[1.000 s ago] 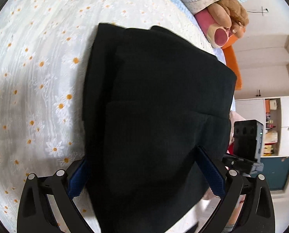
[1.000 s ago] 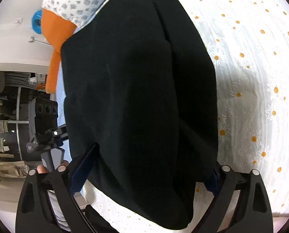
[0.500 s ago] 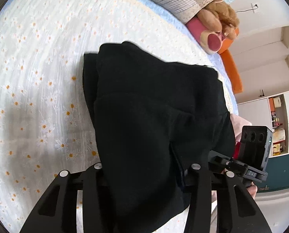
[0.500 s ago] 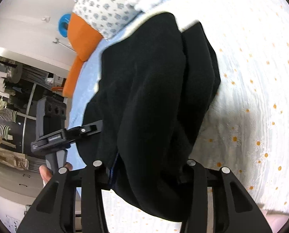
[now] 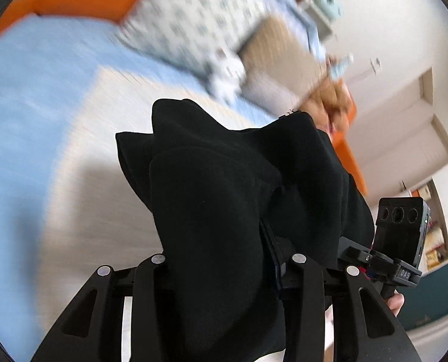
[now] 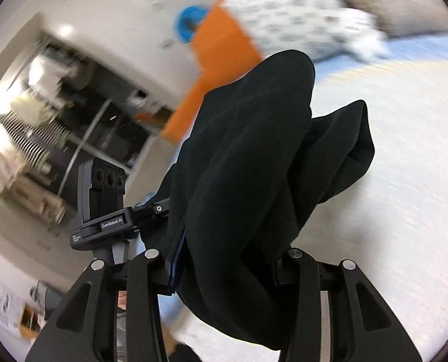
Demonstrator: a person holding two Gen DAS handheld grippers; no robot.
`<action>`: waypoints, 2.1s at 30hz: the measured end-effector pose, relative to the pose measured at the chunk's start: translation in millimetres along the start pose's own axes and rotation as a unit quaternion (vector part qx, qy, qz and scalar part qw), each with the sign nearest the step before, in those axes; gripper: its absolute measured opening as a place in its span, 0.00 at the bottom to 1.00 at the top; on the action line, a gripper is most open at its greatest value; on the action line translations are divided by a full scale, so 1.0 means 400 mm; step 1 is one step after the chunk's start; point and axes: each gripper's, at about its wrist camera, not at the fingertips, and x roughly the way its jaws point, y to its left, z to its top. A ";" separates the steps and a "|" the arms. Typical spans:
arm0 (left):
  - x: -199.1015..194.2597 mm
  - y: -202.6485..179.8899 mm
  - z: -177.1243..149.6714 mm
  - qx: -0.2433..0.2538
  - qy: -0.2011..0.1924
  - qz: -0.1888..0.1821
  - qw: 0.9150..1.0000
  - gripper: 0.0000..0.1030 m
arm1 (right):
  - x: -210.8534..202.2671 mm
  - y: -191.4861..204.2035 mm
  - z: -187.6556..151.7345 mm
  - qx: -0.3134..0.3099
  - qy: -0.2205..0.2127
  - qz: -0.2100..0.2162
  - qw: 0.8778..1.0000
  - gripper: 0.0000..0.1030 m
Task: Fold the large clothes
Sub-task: 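Carry the jacket bundle with both grippers onto the blue quilted bed and release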
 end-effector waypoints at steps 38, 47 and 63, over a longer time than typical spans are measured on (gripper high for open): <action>-0.536 0.867 -0.484 -0.094 -0.098 0.305 0.943 0.90 | 0.859 0.372 -0.313 -0.187 0.155 -0.120 0.962 0.84; -0.510 0.723 -0.366 0.015 -0.175 0.355 0.918 0.91 | 0.963 0.521 -0.278 -0.206 0.091 -0.086 0.970 0.33; -0.410 0.899 -0.350 -0.049 -0.137 0.357 0.923 0.94 | 1.054 0.357 -0.319 -0.233 0.075 -0.162 0.956 0.13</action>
